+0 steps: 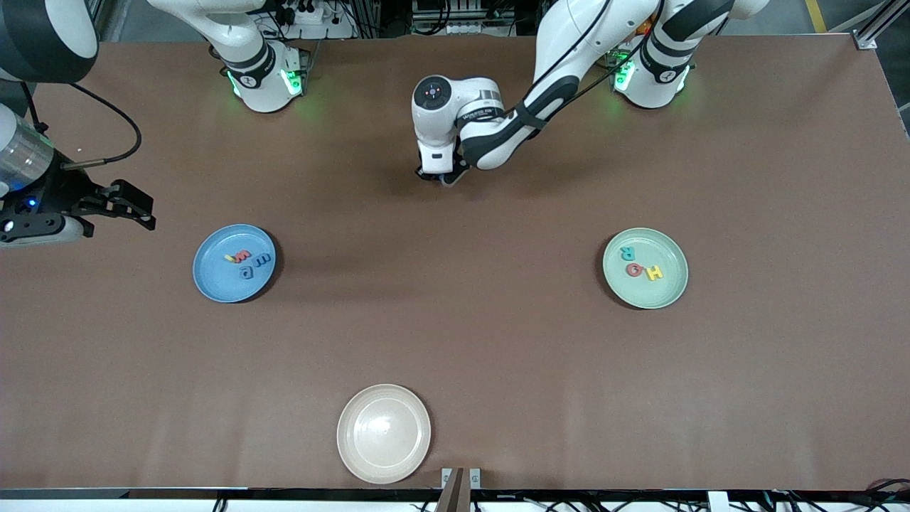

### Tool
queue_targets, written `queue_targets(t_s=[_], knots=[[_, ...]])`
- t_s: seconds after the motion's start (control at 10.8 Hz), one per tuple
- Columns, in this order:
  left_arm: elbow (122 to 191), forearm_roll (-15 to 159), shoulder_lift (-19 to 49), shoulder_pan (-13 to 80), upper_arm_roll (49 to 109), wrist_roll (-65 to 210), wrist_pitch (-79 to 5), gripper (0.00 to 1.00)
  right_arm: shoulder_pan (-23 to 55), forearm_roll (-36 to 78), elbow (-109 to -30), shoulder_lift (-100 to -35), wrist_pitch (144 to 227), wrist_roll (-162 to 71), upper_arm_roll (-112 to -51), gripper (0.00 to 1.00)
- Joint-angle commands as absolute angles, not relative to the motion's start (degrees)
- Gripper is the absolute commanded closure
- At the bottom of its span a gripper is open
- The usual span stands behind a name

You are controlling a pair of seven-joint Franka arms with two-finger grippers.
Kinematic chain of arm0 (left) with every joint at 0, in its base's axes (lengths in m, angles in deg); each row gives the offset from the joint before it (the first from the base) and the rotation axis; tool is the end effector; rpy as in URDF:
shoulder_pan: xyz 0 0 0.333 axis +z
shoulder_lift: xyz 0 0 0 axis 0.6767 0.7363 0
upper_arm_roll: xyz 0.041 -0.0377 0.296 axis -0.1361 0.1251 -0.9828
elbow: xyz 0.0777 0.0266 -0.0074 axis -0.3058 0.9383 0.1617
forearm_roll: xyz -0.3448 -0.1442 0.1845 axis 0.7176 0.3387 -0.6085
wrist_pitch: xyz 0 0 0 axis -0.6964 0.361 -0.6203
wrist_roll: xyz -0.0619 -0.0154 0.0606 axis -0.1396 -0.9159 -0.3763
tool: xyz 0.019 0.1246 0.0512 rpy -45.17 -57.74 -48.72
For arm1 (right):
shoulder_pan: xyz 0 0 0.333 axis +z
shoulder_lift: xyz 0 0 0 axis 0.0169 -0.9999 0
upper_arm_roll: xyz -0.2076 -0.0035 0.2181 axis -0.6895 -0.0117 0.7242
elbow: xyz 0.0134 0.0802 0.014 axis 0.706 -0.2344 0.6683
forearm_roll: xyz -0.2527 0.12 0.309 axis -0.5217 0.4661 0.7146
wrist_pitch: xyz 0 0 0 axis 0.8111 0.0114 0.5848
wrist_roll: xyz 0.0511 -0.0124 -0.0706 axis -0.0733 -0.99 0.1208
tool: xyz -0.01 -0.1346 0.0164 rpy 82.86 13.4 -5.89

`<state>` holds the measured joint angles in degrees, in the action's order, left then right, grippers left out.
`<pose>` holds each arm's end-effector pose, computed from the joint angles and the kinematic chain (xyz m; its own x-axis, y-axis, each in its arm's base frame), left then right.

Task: Sort upper and lower case letters into plates
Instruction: 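Carry the blue M toward the green plate while the right gripper returns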

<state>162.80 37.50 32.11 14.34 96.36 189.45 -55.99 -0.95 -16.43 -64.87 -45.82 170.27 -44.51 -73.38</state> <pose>0.2933 -0.5664 0.1173 0.6750 0.7339 -0.0758 0.7285 -0.6793 -0.0891 0.6051 0.0242 0.5367 0.9916 0.1138 0.0612 0.1135 -0.9935 0.0085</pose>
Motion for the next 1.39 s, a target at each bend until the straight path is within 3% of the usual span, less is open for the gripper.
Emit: queue_targets(t_s=[0.0, 0.46, 1.02, 1.3], knots=[[162.60, 36.98, 30.75, 23.47, 100.05, 182.01, -49.86, 1.00, -0.36, -15.83, -62.87, -45.44, 169.55, -45.68, -73.54, 0.00], [162.60, 36.89, 26.45, 45.62, 107.98, 164.97, -37.81, 1.00, 0.96, -15.31, -57.94, -45.79, 162.70, -44.45, -76.62, 0.00], [163.38, 36.72, 21.88, 68.38, 109.31, 132.46, -31.02, 1.00, -0.53, -15.22, -57.06, -45.79, 160.58, -44.19, -76.27, 0.00], [167.42, 35.23, 21.61, 74.39, 109.31, 128.56, -31.54, 1.00, -0.62, -15.22, -57.06, -45.79, 160.06, -44.01, -76.27, 0.00]])
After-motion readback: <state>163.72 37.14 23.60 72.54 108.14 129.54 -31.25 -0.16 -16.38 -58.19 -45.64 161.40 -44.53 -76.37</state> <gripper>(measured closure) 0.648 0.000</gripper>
